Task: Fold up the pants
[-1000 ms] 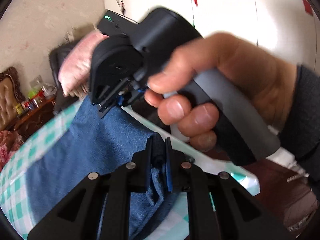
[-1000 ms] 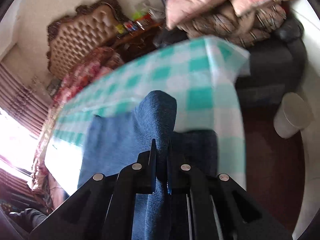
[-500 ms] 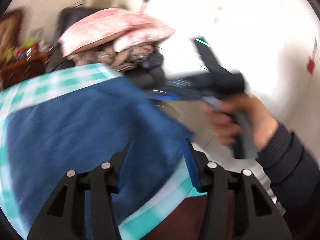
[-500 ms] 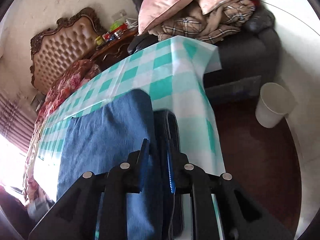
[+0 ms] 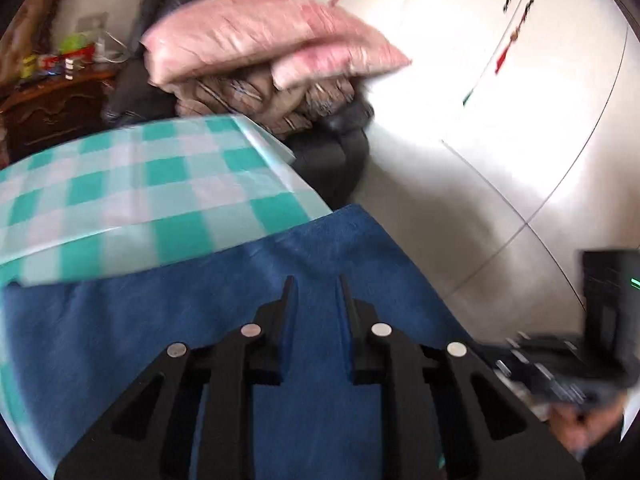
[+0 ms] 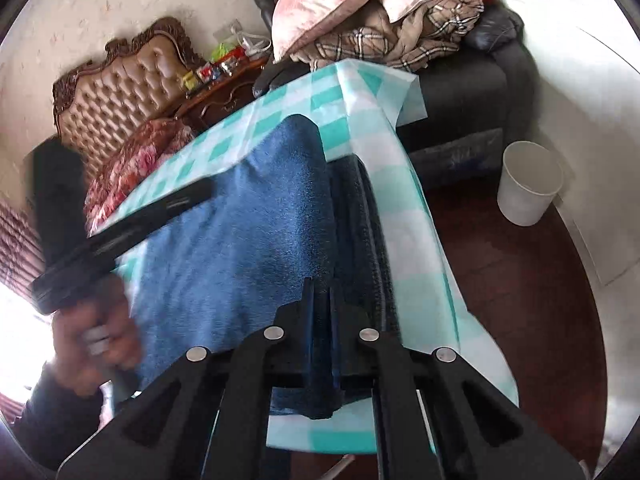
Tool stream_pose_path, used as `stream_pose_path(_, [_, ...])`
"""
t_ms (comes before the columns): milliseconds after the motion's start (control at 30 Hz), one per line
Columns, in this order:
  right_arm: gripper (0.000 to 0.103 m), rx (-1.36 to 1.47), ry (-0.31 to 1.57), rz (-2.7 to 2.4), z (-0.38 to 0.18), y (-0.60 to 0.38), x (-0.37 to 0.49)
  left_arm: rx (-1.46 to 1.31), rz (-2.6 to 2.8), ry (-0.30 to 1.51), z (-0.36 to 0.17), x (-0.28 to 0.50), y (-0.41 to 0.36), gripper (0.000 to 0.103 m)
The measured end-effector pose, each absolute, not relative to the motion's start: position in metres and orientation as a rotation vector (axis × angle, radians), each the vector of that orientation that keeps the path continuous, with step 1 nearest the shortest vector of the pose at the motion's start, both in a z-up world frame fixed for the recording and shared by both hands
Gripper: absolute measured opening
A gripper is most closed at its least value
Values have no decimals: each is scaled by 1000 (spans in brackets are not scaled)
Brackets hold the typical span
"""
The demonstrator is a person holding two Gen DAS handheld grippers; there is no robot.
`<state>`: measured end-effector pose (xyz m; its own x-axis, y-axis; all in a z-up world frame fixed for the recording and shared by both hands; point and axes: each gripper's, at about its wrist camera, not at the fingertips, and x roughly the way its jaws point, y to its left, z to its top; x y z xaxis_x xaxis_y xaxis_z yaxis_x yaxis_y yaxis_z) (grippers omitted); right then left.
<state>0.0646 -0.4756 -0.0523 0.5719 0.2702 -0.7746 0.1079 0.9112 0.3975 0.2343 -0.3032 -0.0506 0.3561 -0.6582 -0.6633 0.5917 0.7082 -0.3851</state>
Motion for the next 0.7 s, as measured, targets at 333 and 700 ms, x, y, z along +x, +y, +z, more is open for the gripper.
stream_pose_path(333, [24, 213, 817, -164, -35, -450, 53, -16, -669, 789, -40, 167, -252, 63])
stream_pose_path(700, [59, -129, 857, -355, -87, -361, 107, 17, -189, 825, -32, 116, -85, 63])
